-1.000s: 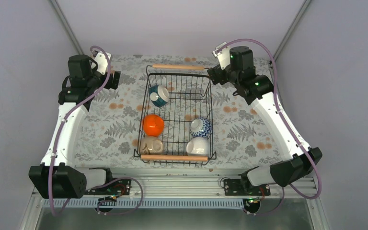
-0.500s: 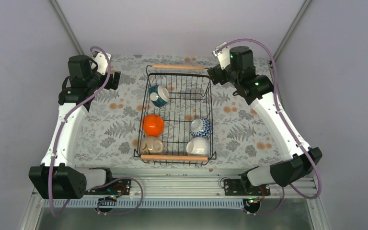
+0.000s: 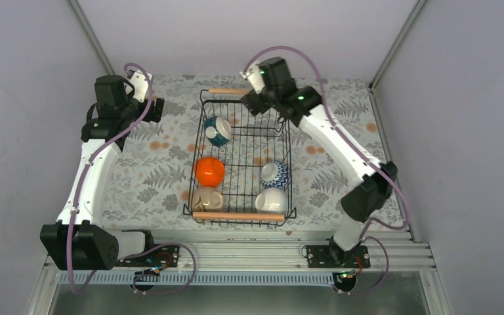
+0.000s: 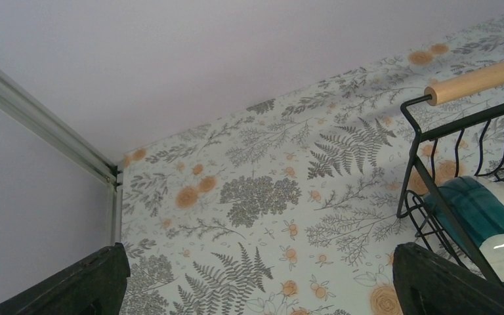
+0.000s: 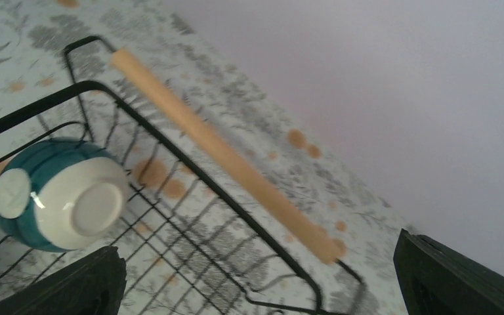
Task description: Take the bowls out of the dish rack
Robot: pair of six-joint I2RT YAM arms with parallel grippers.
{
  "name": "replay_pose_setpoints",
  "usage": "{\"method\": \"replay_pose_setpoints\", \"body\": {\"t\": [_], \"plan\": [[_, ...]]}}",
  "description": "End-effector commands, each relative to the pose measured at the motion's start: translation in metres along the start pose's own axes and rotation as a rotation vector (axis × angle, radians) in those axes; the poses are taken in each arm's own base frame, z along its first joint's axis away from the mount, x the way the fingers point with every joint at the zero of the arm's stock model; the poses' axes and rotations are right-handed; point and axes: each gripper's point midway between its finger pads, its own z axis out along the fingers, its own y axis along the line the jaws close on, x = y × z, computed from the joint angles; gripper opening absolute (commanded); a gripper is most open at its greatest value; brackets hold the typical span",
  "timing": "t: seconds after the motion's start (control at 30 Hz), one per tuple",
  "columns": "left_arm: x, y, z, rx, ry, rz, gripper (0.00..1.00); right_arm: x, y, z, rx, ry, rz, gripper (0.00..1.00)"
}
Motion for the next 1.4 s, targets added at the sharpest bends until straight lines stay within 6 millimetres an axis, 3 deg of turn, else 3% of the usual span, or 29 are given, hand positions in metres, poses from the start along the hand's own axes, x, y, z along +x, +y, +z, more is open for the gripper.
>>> {"method": "replay_pose_setpoints", "body": {"t": [0.0, 0.23, 0.4, 0.67, 1.07, 1.37], "plan": [[0.002, 0.007, 0.004, -0.035, 0.011, -0.001, 1.00, 0.013, 0.051, 0.034, -0.089, 0.087, -0.045, 1.00], [0.012, 0.008, 0.012, -0.043, 0.039, 0.005, 1.00, 0.034, 0.115, 0.068, -0.235, 0.153, -0.028, 1.00], [0.011, 0.007, 0.018, -0.029, 0.041, -0.009, 1.00, 0.041, 0.162, 0.077, -0.321, 0.174, -0.033, 1.00], [0.016, 0.005, 0.019, -0.021, 0.049, -0.005, 1.00, 0.045, 0.205, 0.093, -0.344, 0.183, -0.011, 1.00], [0.023, 0.004, 0.010, -0.038, 0.048, 0.009, 1.00, 0.038, 0.199, 0.124, -0.121, 0.125, 0.049, 1.00], [0.015, 0.003, 0.009, -0.023, 0.029, 0.011, 1.00, 0.067, 0.224, 0.140, -0.153, 0.190, 0.027, 1.00]]}}
